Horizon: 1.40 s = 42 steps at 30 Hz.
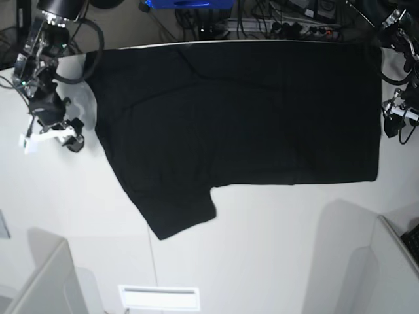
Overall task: Fold the T-shirt properly
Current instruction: 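Release the collar and move both grippers to the hem corners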
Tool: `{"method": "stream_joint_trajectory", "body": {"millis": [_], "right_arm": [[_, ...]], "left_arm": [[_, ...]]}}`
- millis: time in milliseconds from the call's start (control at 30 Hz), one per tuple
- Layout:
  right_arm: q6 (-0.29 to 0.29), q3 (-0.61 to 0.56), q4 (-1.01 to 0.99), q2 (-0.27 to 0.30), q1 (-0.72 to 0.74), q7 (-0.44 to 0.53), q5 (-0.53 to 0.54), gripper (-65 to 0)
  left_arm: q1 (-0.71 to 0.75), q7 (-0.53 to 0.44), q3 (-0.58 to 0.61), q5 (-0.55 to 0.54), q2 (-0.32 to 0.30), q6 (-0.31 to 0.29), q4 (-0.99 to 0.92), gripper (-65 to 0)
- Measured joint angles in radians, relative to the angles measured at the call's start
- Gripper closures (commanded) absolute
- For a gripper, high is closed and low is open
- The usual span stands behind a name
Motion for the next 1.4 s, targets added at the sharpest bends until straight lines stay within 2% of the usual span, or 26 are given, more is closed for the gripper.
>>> {"method": "stream_joint_trajectory", "body": {"millis": [167, 267, 433, 500, 667, 800, 867, 1000, 1100, 1133, 1333, 1400], "right_arm": [[0.000, -0.114, -0.107, 0.048, 0.136, -0.005, -0.001, -26.4], [0.000, -0.187, -0.198, 0.074, 0.239, 0.002, -0.003, -26.4], [0.000, -0.303, -0.389, 0.084, 0.412, 0.002, 0.002, -26.6], [0.000, -0.349, -0.467, 0.087, 0.472, 0.038, 0.002, -26.6], [0.002, -0.493, -0.642, 0.087, 0.593, 0.129, 0.005, -26.7], [0.001, -0.605, -0.821, 0.081, 0.700, 0.200, 0.003, -32.4], [0.003, -0.668, -0.904, 0.080, 0.751, 0.245, 0.005, -33.2], [0.117, -0.772, -1.091, 0.054, 0.837, 0.320, 0.005, -32.9], [0.145, -0.829, -1.236, 0.021, 0.883, 0.380, 0.002, -32.9], [0.156, -0.850, -1.260, 0.018, 0.893, 0.408, 0.008, -32.9], [0.153, -0.947, -1.233, 0.023, 0.891, 0.414, 0.004, -32.6], [0.154, -0.951, -1.230, 0.017, 0.890, 0.414, 0.004, -28.4]], "left_arm": [[-0.138, -0.006, 0.090, 0.203, -0.013, -0.004, -0.063, -50.2], [-0.206, -0.004, 0.140, 0.254, -0.012, -0.004, -0.126, -50.2], [-0.298, -0.006, 0.215, 0.327, -0.015, -0.004, -0.183, -50.2], [-0.323, -0.006, 0.246, 0.357, -0.016, -0.004, -0.197, -50.2], [-0.337, -0.008, 0.269, 0.357, -0.016, -0.004, -0.204, -50.2], [-0.332, -0.006, 0.264, 0.360, -0.016, -0.004, -0.204, -50.2], [-0.332, -0.006, 0.263, 0.360, -0.016, -0.004, -0.205, -50.2], [-0.324, -0.005, 0.262, 0.361, -0.033, -0.004, -0.205, -50.2], [-0.324, -0.007, 0.260, 0.360, -0.039, -0.004, -0.205, -50.2], [-0.323, -0.009, 0.262, 0.360, -0.042, -0.004, -0.205, -50.2], [-0.291, -0.007, 0.262, 0.360, -0.060, -0.004, -0.206, -50.2], [-0.291, -0.010, 0.262, 0.360, -0.061, -0.004, -0.218, -50.2]]}}
